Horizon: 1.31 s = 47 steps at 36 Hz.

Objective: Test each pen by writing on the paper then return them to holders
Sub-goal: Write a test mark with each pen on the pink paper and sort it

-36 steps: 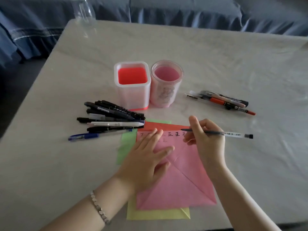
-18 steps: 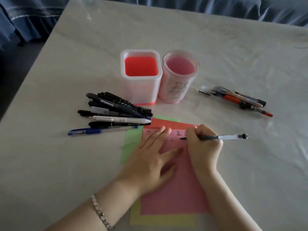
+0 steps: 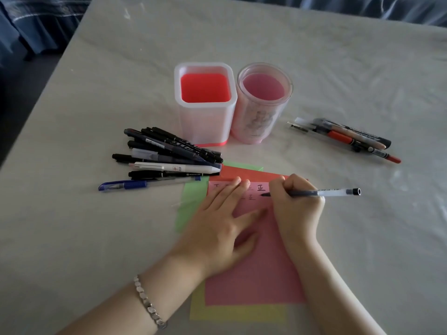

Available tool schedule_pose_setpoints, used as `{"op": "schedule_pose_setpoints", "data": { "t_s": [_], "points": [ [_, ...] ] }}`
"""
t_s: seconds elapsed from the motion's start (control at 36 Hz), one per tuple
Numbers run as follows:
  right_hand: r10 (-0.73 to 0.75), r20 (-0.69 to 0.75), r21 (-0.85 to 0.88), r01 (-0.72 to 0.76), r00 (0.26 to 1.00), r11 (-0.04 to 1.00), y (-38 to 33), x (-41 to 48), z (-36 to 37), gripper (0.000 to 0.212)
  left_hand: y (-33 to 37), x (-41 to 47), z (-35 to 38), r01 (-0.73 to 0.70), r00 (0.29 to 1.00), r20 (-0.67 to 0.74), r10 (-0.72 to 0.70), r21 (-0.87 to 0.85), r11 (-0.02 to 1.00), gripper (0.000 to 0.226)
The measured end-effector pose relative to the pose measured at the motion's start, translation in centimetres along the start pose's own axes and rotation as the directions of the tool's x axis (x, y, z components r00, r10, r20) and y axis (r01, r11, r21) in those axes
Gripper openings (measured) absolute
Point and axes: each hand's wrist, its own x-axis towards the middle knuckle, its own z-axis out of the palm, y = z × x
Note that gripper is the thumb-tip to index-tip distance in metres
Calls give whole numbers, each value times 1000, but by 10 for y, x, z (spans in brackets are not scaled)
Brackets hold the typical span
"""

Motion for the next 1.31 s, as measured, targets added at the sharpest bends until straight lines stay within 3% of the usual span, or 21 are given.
{"op": "schedule_pose_setpoints", "data": {
  "t_s": [0.5, 0.89, 1.31],
  "points": [
    [44, -14, 24, -44, 999, 999, 0, 2, 1, 33, -3, 1, 2, 1, 1000, -13, -1, -5, 1000, 39],
    [74, -17, -4, -74, 997, 997, 0, 2, 0, 46, -4, 2, 3, 7, 1000, -9, -7, 1, 1000, 39],
    [60, 8, 23, -60, 998, 998, -3, 2, 1, 38, -3, 2, 1, 16, 1000, -8, -16, -5, 1000, 39]
  ]
}}
